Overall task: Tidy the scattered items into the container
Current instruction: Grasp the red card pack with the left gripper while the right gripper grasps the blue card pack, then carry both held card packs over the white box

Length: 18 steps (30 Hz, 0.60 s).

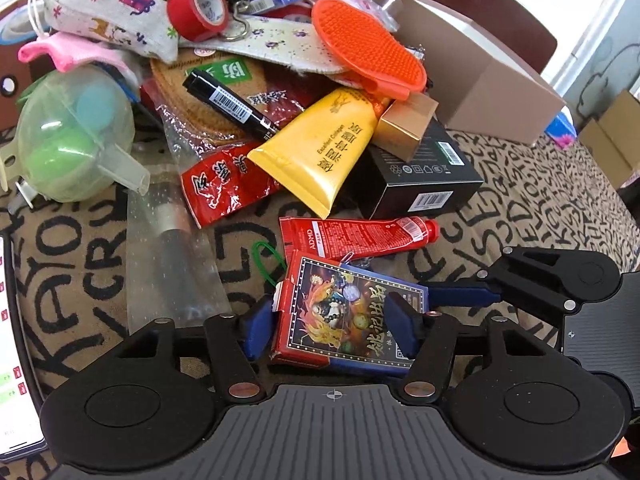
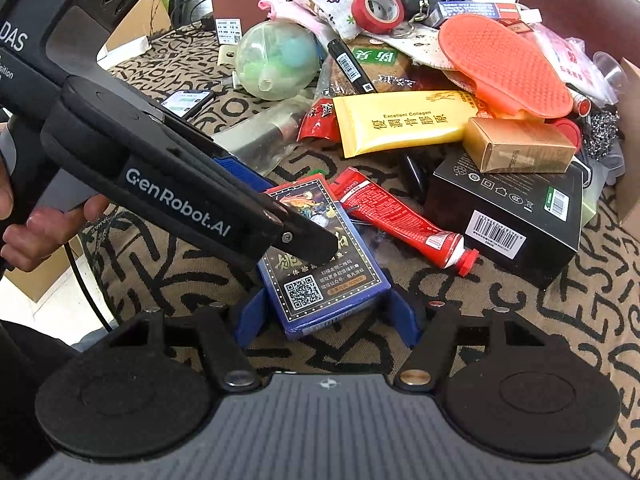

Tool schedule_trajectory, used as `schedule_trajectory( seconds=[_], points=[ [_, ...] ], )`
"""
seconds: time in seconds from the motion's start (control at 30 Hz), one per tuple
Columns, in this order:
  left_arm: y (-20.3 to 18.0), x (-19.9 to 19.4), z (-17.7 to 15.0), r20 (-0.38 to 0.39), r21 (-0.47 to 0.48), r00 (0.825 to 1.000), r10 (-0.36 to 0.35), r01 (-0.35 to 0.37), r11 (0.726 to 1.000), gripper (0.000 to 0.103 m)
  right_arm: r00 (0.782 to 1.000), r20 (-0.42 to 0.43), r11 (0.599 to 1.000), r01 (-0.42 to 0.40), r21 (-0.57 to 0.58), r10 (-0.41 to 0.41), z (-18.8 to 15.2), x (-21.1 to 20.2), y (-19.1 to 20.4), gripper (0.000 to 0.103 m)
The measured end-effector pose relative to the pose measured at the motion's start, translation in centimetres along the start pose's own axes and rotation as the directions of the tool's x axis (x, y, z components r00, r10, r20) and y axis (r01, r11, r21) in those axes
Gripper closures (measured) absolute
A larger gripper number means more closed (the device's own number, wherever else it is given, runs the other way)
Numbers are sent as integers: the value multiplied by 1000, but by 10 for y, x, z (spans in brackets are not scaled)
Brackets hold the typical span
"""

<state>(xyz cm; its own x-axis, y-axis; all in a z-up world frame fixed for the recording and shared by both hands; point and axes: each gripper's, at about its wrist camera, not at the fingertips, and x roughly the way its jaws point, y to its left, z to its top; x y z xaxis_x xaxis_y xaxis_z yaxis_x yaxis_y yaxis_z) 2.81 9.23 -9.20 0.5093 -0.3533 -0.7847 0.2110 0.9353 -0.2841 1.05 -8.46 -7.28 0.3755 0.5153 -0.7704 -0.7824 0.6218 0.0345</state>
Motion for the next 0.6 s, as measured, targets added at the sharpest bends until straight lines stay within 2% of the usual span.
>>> schedule_trajectory(
  seconds=[0.17, 0.37, 0.6],
  points=[
    [-6, -1, 1, 10, 18, 999, 31, -31, 999, 41, 1000, 9, 1000, 7, 19, -7, 0, 0, 0, 33],
    [-20, -10, 2, 27, 60, 998, 55, -56, 997, 43, 1000, 14, 999, 2, 52, -2, -1, -10, -2, 33],
    [-40, -29, 16, 78, 107, 996, 35, -43, 993, 46, 997, 79, 997, 11, 81, -18, 3, -39, -12, 33]
  ],
)
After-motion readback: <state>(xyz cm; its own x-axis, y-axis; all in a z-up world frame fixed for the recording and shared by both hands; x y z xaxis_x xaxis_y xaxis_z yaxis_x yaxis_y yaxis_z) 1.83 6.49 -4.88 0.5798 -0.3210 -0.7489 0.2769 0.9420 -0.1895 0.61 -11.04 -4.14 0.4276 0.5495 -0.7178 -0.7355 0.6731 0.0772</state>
